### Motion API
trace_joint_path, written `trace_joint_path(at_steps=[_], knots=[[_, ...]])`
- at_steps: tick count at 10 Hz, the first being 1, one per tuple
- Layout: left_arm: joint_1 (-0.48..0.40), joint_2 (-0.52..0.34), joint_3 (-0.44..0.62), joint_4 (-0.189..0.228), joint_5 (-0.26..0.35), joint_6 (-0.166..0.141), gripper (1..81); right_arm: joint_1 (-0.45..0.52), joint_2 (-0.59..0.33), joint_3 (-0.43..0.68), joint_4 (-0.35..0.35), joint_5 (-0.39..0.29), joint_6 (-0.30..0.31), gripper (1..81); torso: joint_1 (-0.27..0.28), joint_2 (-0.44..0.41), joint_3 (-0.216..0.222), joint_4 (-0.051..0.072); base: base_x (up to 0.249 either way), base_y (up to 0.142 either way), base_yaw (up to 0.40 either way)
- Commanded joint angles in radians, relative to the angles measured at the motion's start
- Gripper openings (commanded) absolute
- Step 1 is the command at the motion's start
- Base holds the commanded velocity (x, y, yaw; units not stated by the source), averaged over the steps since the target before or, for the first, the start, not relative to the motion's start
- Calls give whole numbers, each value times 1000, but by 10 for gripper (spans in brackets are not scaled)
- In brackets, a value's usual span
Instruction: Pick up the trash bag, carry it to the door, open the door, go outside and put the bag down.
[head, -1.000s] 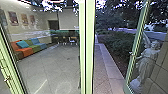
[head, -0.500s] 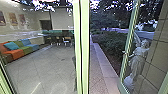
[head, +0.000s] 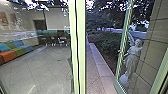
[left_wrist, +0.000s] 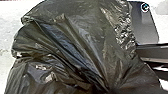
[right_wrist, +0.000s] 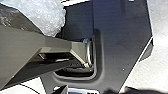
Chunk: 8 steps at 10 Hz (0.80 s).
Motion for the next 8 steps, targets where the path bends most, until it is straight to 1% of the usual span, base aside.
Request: trace_joint_path(at_steps=[1, 5, 6, 7, 8], knots=[[-52, -3, 4, 15, 57, 1, 10, 39, 9, 13, -10, -56, -7, 811, 0, 0, 0, 0, 0, 0, -116], [-53, -3, 4, 20, 59, 1, 10, 34, 8, 12, -8, -45, -7, 811, 0, 0, 0, 0, 0, 0, -115], [-51, -1, 4, 21, 59, 1, 10, 34, 8, 12, -8, -40, -7, 811, 0, 0, 0, 0, 0, -72, 0], [-51, -1, 4, 38, 57, 0, 10, 36, 8, 12, -8, -39, -7, 811, 0, 0, 0, 0, 0, 0, 0], [-51, 0, 4, 40, 57, 1, 10, 39, 9, 12, -8, -39, -7, 811, 0, 0, 0, 0, 0, 0, 0]])
